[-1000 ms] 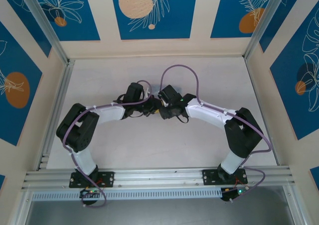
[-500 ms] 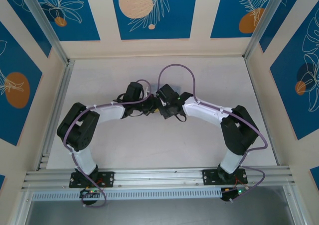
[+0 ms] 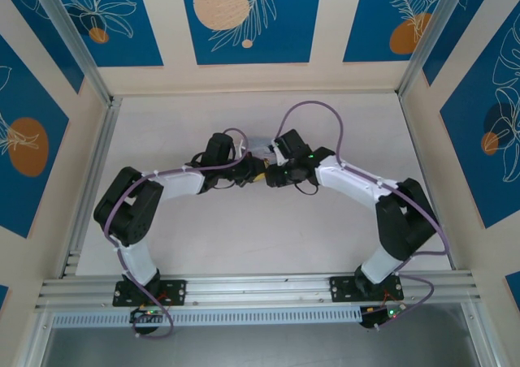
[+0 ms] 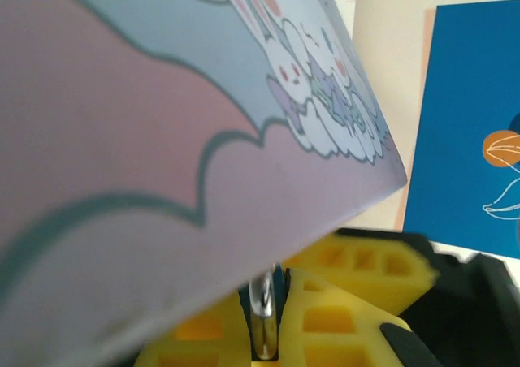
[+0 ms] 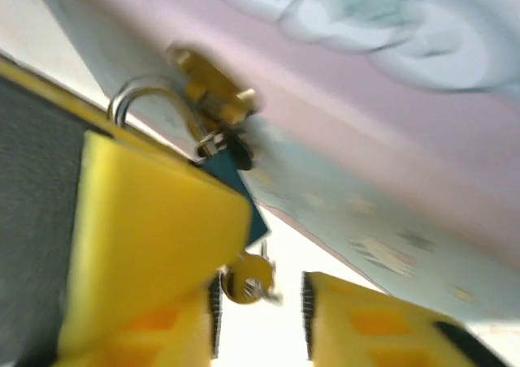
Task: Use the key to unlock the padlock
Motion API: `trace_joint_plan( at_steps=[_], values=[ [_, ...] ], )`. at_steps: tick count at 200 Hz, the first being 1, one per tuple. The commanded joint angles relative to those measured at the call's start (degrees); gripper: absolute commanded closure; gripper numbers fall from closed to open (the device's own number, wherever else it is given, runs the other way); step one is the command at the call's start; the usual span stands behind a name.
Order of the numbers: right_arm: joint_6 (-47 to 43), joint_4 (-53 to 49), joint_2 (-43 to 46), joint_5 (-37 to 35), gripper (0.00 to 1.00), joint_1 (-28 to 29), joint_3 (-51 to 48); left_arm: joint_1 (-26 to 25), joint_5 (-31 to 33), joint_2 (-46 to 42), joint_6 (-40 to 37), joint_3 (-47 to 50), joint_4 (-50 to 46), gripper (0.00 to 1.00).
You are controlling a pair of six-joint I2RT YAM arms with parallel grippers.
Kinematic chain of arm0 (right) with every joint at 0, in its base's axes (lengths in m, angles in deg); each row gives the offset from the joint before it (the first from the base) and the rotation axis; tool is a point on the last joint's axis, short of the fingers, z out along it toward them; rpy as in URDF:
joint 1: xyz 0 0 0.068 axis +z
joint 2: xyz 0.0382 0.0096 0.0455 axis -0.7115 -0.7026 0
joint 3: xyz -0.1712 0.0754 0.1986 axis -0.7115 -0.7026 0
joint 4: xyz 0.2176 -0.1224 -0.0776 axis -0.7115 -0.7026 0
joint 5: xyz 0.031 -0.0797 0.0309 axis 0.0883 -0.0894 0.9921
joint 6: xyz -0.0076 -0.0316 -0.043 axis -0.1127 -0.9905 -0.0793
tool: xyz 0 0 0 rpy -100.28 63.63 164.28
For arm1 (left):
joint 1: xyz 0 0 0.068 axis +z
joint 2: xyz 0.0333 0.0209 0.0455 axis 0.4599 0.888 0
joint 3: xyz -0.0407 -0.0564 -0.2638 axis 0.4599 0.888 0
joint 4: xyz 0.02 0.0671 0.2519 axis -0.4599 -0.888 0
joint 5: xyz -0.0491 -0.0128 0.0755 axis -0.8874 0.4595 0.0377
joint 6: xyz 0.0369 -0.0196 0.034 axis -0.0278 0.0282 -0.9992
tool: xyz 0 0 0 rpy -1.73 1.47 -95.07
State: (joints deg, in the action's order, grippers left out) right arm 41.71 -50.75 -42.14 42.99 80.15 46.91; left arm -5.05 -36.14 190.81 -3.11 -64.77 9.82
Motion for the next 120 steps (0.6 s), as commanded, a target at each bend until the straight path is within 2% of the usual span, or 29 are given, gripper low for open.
trace_joint_plan(
  at_steps=[1,18,45,81,120],
  values=[
    [5.6,5.8,6.6,8.5,0.50,-3.8,-2.7,-0.1,-0.3,1.5,-0.3,-0.3,-2.3,1.00],
    [10.2,7.9,8.8,12.7,0.44,-7.0,-5.6,-0.1,0.1,1.6,-1.3,-0.4,-3.2,1.00],
    [19.0,12.1,9.5,19.1,0.43,-9.9,-8.6,-0.1,0.5,2.2,-3.1,-0.2,-4.6,1.00],
    [26.6,17.0,9.3,23.3,0.43,-9.1,-11.5,-0.2,1.3,2.2,-7.3,0.1,-7.8,1.00],
    [29.2,17.1,8.5,22.6,0.43,-6.0,-12.6,-0.3,2.9,1.3,-13.1,-0.3,-14.2,1.00]
  ],
)
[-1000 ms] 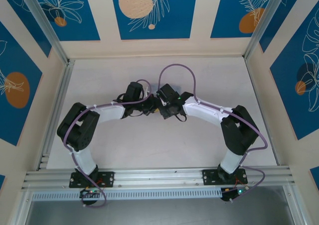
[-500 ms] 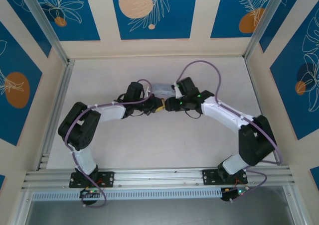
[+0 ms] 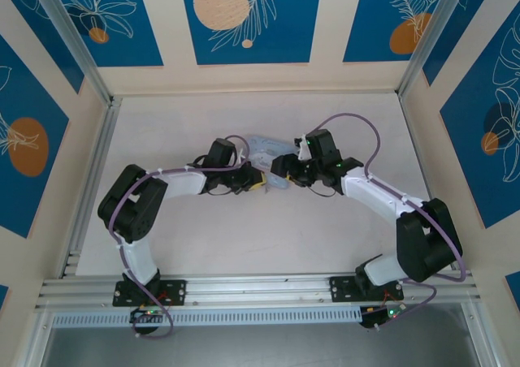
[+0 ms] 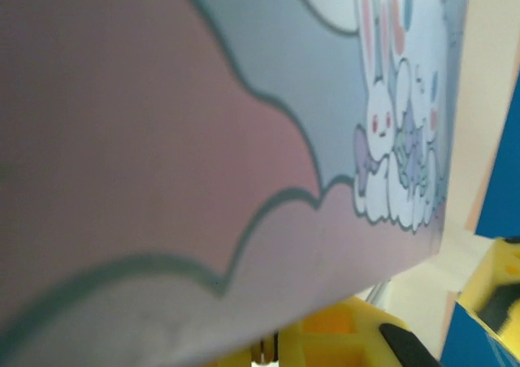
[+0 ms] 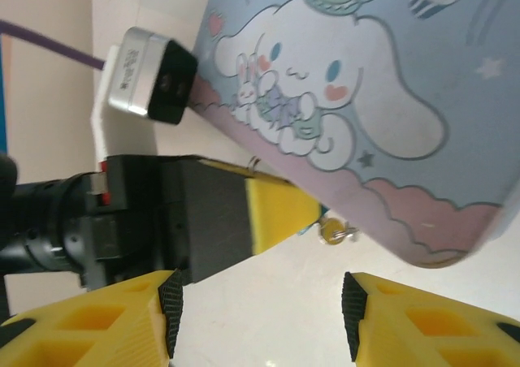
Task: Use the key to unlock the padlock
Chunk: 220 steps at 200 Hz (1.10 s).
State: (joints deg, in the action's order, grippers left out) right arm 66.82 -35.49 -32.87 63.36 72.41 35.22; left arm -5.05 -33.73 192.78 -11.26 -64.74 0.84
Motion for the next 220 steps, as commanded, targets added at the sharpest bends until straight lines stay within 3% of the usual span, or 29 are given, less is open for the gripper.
trace_joint_plan(
  at_steps=[1,27,71,89,156,220],
  values=[
    [4.1,1.8,-0.8,2.1,0.43,1.9,-1.0,-0.3,0.5,-0.7,-5.1,-0.3,-5.3,1.00],
    [6.0,2.9,-2.4,0.9,0.42,4.3,-1.8,-0.2,1.0,-0.9,-6.9,0.4,-7.0,0.89],
    [10.8,6.8,-5.0,-0.8,0.35,6.6,-3.8,-0.1,2.3,-3.5,-8.1,2.0,-8.8,0.51],
    [13.3,8.2,-5.5,-2.4,0.32,6.8,-4.9,0.1,3.5,-5.3,-8.7,2.6,-10.1,0.41],
    [18.5,12.6,-8.7,-3.2,0.32,4.6,-5.8,3.9,9.4,-13.6,-8.0,6.3,-13.6,0.23],
    [15.1,9.3,-15.8,-1.5,0.33,-2.1,5.2,6.0,12.9,-16.8,-9.3,2.7,-17.5,0.12]
  ],
)
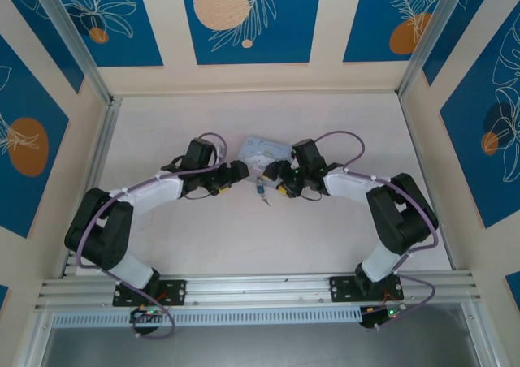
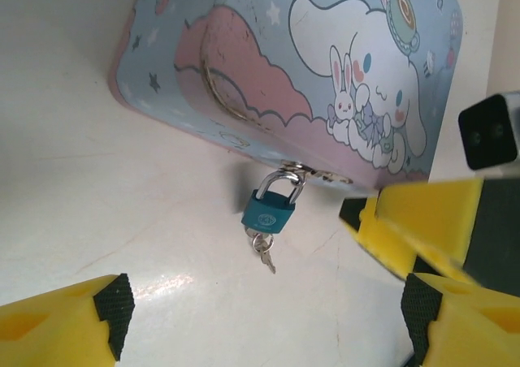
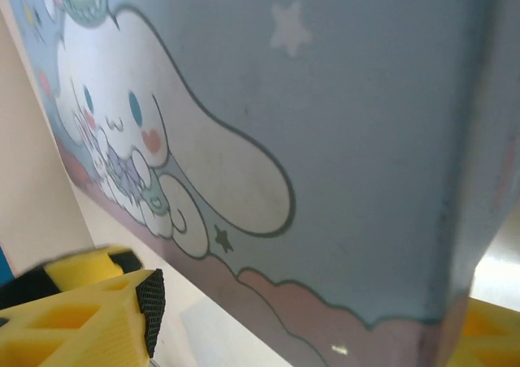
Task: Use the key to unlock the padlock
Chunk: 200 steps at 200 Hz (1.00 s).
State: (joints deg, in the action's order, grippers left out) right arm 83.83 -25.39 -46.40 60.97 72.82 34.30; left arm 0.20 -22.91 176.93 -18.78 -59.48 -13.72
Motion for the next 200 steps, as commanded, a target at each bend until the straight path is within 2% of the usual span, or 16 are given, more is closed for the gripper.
trace_joint_plan(
  at_steps=[1,36,76,87,103,146,200],
  values=[
    [-2.0,-0.8,-2.4,1.0,0.33,-2.5,6.3,0.8,2.1,-1.0,-1.7,-2.6,-3.0,0.12],
    [-6.8,-2.3,-7.2,4.1,0.35,-6.0,14.1,1.0,3.3,-0.5,-1.7,-4.4,-3.7,0.10],
    [-12.0,-2.8,-3.1,4.5,0.38,-5.8,9.7,2.8,4.0,0.7,-3.7,-7.9,-5.9,0.07],
    [-13.1,-2.6,-2.3,4.5,0.39,-5.6,7.9,3.5,3.6,1.6,-4.4,-9.4,-6.4,0.06],
    [-14.0,-2.9,-2.5,4.0,0.41,-5.1,6.6,4.4,3.2,3.6,-5.4,-12.2,-7.6,0.00],
    [-14.9,-3.5,-6.7,1.9,0.47,-2.1,8.1,6.5,3.3,9.1,-8.4,-20.5,-11.5,0.00],
    [-15.7,-7.0,-12.1,-1.5,0.49,1.3,13.0,8.3,1.3,13.5,-9.0,-24.4,-11.7,0.00]
  ],
)
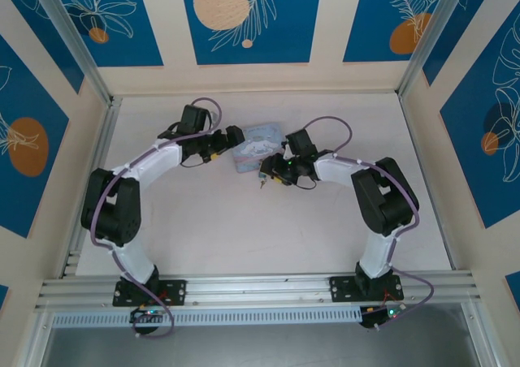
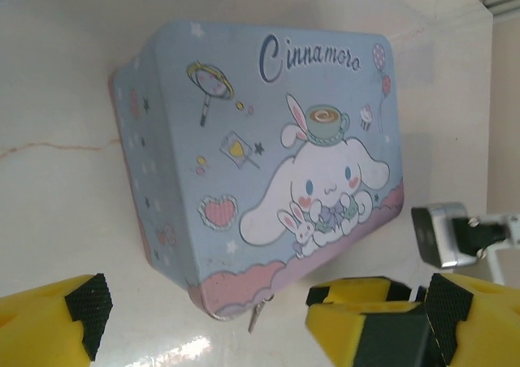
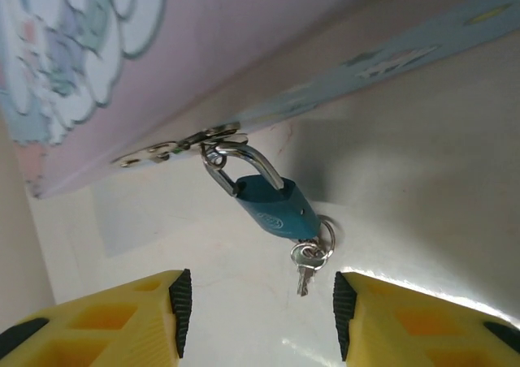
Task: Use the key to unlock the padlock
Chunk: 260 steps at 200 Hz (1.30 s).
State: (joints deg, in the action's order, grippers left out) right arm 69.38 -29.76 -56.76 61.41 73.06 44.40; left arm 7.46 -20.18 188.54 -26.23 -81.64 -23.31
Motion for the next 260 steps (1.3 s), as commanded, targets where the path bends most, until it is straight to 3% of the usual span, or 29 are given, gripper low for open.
trace_joint_plan(
  at_steps=[1,63,94,140,185,201,214,244,260],
  values=[
    [-1.2,-2.7,-1.9,-2.0,0.49,1.1,3.0,1.1,-1.4,1.9,-1.5,-2.3,-2.1,0.00],
    [-3.9,-8.0,-5.6,-6.3,0.50,2.9,8.2,2.1,-3.1,4.6,-0.4,-3.9,-1.0,0.00],
    [-10.8,-10.6,-5.5,-9.6,0.46,3.9,10.3,2.5,-4.4,4.8,-0.6,-4.9,-1.1,0.00],
    [-20.1,-11.7,-6.1,-8.9,0.41,4.3,12.6,2.9,-5.2,5.3,-0.9,-6.2,-1.6,0.00],
    [-28.7,-20.1,-5.3,-13.6,0.40,4.7,18.8,2.9,-5.7,5.4,-0.6,-6.7,-1.9,0.00],
    [-29.1,-23.0,-4.1,-12.1,0.39,4.2,20.9,3.0,-5.6,5.0,-1.2,-6.9,-2.2,0.00],
    [-27.4,-24.7,-2.9,-4.9,0.39,2.9,23.5,3.0,-5.1,4.6,-1.6,-7.1,-2.7,0.00],
    [-29.3,-31.5,-0.8,-7.9,0.38,3.8,29.8,3.1,-4.8,3.9,-2.3,-8.0,-4.0,0.00],
    [-29.7,-33.6,-0.5,-5.1,0.39,2.6,31.7,3.2,-4.8,3.8,-3.2,-8.8,-5.5,0.00]
  ],
)
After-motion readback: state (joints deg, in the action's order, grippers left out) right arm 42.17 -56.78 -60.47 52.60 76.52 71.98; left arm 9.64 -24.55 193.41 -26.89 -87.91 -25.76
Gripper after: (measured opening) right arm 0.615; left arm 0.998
